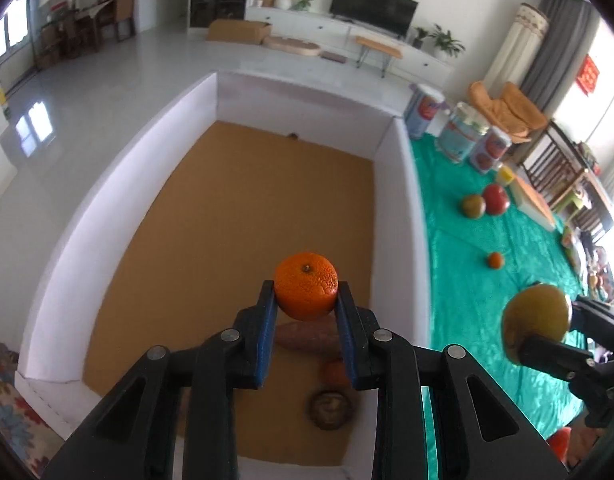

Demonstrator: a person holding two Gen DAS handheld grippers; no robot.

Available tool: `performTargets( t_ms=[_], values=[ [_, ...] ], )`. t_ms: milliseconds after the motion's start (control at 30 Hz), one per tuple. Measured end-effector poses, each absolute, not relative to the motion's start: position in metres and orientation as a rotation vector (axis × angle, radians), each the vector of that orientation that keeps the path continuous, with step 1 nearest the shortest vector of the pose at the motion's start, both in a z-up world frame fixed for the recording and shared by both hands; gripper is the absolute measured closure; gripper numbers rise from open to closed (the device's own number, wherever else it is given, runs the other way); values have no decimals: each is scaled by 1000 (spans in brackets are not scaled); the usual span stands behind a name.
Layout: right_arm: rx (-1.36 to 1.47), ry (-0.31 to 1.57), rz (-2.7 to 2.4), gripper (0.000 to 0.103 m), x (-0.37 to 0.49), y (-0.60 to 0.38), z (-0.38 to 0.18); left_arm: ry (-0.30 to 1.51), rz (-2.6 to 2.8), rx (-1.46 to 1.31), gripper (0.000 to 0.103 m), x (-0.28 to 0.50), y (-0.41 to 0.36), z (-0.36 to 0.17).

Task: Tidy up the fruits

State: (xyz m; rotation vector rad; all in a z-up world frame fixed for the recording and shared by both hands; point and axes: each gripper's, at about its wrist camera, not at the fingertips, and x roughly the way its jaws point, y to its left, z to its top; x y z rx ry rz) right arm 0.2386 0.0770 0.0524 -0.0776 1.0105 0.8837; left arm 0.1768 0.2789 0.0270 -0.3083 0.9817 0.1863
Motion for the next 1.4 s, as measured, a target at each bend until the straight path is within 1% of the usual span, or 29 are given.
performTargets(
  t_ms=[100, 233, 300, 333, 367, 433, 500, 533, 567, 600, 667, 767, 867, 933, 1100, 1200, 1300, 1400],
  values=[
    [-162, 1038, 859, 53, 248, 126, 27, 1058, 251, -334, 75, 173, 303, -11],
    [-207, 1073, 834, 53, 259, 168, 4, 1087, 283, -357, 73, 165, 317, -31],
    [-214, 1080, 828, 52, 263, 178, 0, 1088, 304, -346, 66, 164, 320, -32],
    [-202, 1069, 829, 52, 263, 179, 4, 1083, 308, -344, 58, 163, 321, -28],
    [-178, 1046, 834, 51, 263, 178, 13, 1066, 308, -346, 54, 161, 322, -21],
    [-117, 980, 860, 51, 262, 167, 42, 1007, 300, -345, 51, 158, 324, 3],
    [-73, 881, 876, 51, 256, 151, 80, 925, 302, -328, 41, 153, 319, 37],
    [-62, 829, 879, 49, 253, 140, 100, 872, 303, -319, 31, 149, 314, 56],
    [-51, 778, 879, 44, 250, 129, 119, 815, 298, -310, 22, 144, 306, 75],
    [-43, 729, 874, 41, 245, 115, 137, 760, 285, -302, 20, 140, 298, 93],
    [-38, 651, 843, 29, 237, 87, 163, 672, 238, -286, 18, 134, 275, 124],
    [-54, 597, 780, 16, 226, 43, 174, 609, 128, -265, 15, 128, 233, 147],
    [-95, 608, 675, 10, 220, -2, 147, 615, 9, -244, 15, 132, 183, 141],
    [-117, 669, 607, 10, 217, -37, 112, 656, -66, -250, 15, 138, 148, 121],
    [-73, 919, 420, 10, 214, -146, -7, 844, -198, -212, 15, 155, 54, 38],
    [-33, 991, 287, 10, 202, -204, -58, 933, -226, -153, 15, 163, 8, -12],
    [-28, 989, 172, 10, 191, -241, -81, 960, -220, -50, 15, 167, -24, -48],
    [3, 979, 108, 10, 187, -262, -91, 947, -173, 3, 15, 175, -28, -69]
  ],
)
